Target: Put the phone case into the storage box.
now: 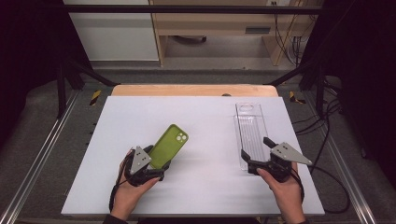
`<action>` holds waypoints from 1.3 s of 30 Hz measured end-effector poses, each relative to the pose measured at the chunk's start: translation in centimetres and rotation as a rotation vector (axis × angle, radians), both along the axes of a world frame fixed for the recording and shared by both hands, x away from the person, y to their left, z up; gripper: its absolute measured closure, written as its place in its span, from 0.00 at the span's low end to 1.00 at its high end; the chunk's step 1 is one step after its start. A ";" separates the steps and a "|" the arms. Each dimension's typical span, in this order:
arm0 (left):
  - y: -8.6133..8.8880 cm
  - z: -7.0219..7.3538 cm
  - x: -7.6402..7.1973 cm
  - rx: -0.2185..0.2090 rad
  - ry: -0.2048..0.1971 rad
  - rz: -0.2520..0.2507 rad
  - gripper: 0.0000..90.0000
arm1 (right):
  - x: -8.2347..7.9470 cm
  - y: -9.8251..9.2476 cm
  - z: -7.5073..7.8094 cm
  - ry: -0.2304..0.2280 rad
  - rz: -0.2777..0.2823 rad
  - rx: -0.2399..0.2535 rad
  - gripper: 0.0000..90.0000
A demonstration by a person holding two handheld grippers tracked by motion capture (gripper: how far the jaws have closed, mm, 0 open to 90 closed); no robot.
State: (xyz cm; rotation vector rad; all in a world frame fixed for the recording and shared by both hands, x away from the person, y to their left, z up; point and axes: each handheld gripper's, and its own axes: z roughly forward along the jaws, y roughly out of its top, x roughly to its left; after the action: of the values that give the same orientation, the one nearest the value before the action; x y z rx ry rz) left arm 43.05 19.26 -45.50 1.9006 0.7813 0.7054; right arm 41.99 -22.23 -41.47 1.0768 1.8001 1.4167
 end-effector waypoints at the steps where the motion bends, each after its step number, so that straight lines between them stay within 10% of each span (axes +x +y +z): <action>1: 0.0 0.0 0.0 0.000 0.000 0.000 0.18 | 0.0 0.0 0.0 0.000 0.000 0.000 0.08; 16: -0.5 0.2 -0.7 0.021 -0.054 -0.016 0.18 | 2.8 7.3 2.6 0.025 0.083 -0.064 0.07; 30: -1.1 0.4 -1.3 0.017 -0.073 -0.005 0.18 | 2.9 9.9 1.9 0.096 0.151 -0.046 0.08; 39: -1.9 0.3 -1.5 0.045 -0.093 0.008 0.18 | 1.6 10.0 0.7 0.021 0.093 -0.071 0.09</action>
State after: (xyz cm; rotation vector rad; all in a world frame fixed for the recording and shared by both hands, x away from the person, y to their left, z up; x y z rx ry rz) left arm 41.51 17.31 -45.16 1.8917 0.7208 0.8165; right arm 43.64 -12.22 -40.76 0.9867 1.9231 1.3889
